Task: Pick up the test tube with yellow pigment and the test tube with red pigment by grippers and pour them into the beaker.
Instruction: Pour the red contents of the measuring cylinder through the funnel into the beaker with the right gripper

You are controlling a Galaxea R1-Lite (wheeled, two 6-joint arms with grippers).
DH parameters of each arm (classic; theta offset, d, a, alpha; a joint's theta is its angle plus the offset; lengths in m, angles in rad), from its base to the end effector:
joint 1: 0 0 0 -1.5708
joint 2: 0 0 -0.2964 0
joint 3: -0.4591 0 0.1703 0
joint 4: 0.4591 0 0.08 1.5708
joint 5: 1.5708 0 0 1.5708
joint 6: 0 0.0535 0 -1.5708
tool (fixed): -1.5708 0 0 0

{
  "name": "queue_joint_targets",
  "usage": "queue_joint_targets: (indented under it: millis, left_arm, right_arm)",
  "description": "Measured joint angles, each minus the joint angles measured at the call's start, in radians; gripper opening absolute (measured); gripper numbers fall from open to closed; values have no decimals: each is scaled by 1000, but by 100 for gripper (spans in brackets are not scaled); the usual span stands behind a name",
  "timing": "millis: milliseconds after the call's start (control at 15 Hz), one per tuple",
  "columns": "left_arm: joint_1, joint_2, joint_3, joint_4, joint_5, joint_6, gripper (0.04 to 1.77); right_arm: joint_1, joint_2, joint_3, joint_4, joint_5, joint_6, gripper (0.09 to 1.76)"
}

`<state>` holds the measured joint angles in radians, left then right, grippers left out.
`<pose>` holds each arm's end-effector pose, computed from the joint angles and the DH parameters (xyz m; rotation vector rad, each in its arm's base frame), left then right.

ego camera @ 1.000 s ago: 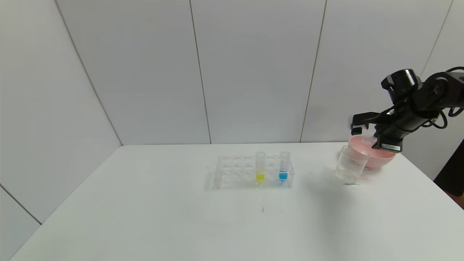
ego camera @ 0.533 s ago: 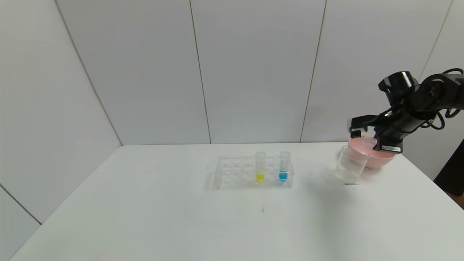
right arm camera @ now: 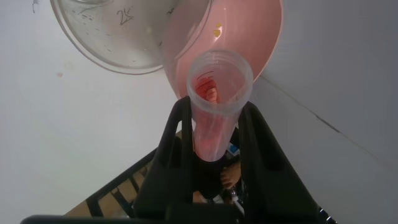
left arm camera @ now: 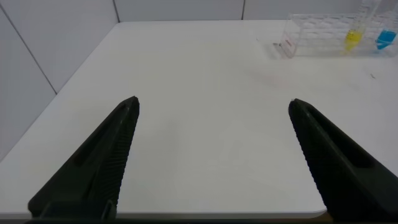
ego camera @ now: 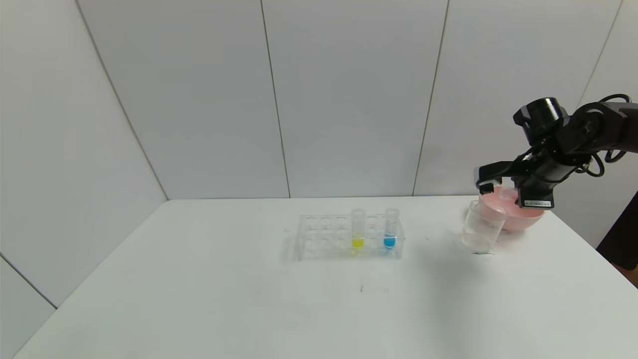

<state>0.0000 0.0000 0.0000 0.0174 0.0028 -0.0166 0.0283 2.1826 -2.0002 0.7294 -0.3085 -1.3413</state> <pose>-0.0103 0.0002 0.0731 -0.0166 0.0174 0.0029 0.4146 -0.0045 0.1856 -1.3863 0.9493 0.3896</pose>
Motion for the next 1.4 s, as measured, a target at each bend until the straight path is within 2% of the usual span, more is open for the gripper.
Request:
queue_joint_targets:
  millis: [1400]
  left_arm:
    - [0,0,0,0,0,0,172]
  right_arm:
    - [74,18,0,-58,-216,-181,49]
